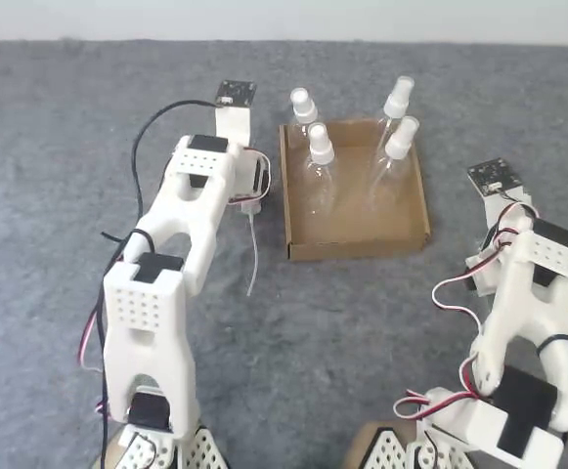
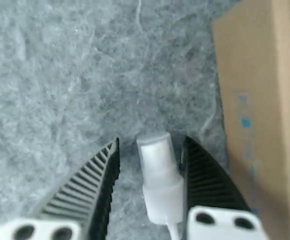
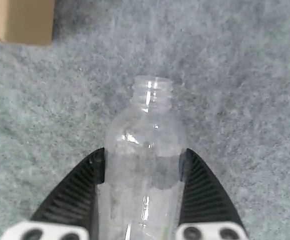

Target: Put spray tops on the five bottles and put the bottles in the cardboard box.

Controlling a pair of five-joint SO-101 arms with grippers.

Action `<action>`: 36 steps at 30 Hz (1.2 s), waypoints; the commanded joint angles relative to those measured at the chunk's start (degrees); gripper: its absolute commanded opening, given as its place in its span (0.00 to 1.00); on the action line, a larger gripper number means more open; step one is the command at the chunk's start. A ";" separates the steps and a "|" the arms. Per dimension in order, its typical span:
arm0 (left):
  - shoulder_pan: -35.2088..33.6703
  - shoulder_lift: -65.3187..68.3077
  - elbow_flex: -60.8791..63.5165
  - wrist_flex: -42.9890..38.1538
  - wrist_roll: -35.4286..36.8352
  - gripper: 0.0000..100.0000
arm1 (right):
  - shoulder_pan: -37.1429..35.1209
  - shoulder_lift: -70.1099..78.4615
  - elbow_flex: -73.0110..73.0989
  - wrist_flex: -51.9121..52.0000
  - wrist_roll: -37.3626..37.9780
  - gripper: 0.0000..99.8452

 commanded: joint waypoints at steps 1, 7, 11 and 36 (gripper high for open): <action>0.35 0.26 -5.32 2.73 0.44 0.13 | 0.75 -0.40 -2.29 -0.75 0.70 0.04; 0.35 0.18 -5.85 5.27 0.53 0.06 | 0.75 -0.75 -2.29 -0.75 0.70 0.04; 0.35 -1.49 -5.58 8.44 0.35 0.01 | 0.75 -0.75 -2.29 -0.75 0.70 0.04; -0.09 -67.34 57.01 -1.76 -4.04 0.01 | 4.18 -0.66 -2.20 3.47 5.10 0.27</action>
